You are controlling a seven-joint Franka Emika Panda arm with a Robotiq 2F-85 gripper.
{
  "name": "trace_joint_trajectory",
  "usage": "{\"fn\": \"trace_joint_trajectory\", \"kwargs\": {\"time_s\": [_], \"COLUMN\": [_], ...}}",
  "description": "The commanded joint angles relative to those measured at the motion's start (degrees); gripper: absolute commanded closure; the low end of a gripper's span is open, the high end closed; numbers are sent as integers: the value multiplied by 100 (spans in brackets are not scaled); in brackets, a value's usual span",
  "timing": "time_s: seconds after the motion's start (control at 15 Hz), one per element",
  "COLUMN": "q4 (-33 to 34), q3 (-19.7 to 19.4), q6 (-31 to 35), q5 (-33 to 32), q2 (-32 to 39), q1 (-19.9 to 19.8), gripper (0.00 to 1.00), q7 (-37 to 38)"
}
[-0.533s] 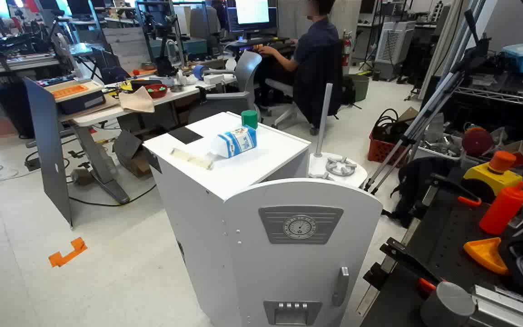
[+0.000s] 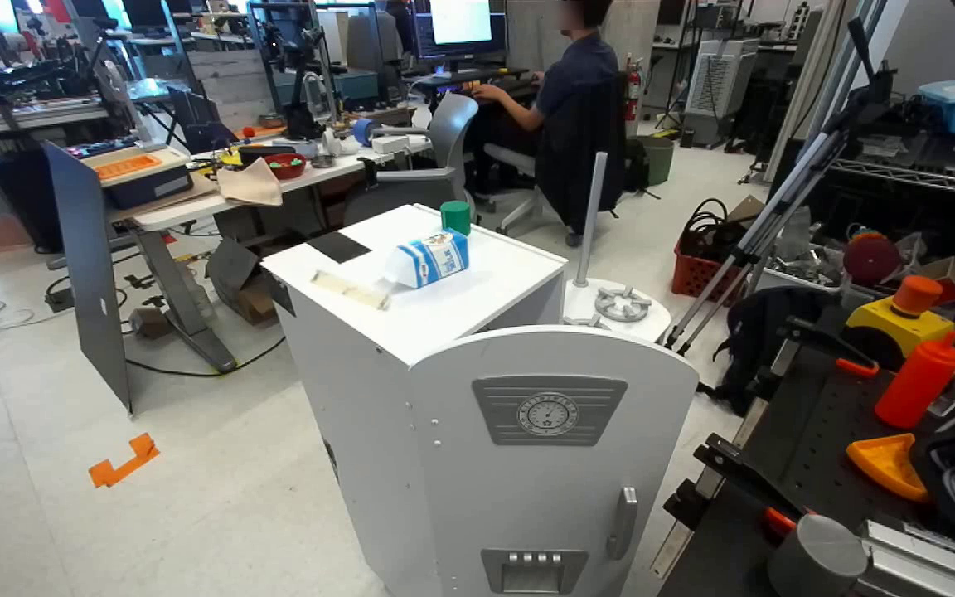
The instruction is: Close the cupboard door
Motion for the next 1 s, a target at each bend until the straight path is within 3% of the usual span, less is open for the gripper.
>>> {"fn": "trace_joint_trajectory", "kwargs": {"time_s": [0.0, 0.53, 0.93], "q4": [8, -183, -803], "q3": [44, 60, 913], "q6": [-7, 111, 402], "q5": [26, -63, -569], "q2": [9, 4, 394], "q1": [-51, -88, 313], "gripper": [0, 0, 0], "q7": [-25, -1, 326]}}
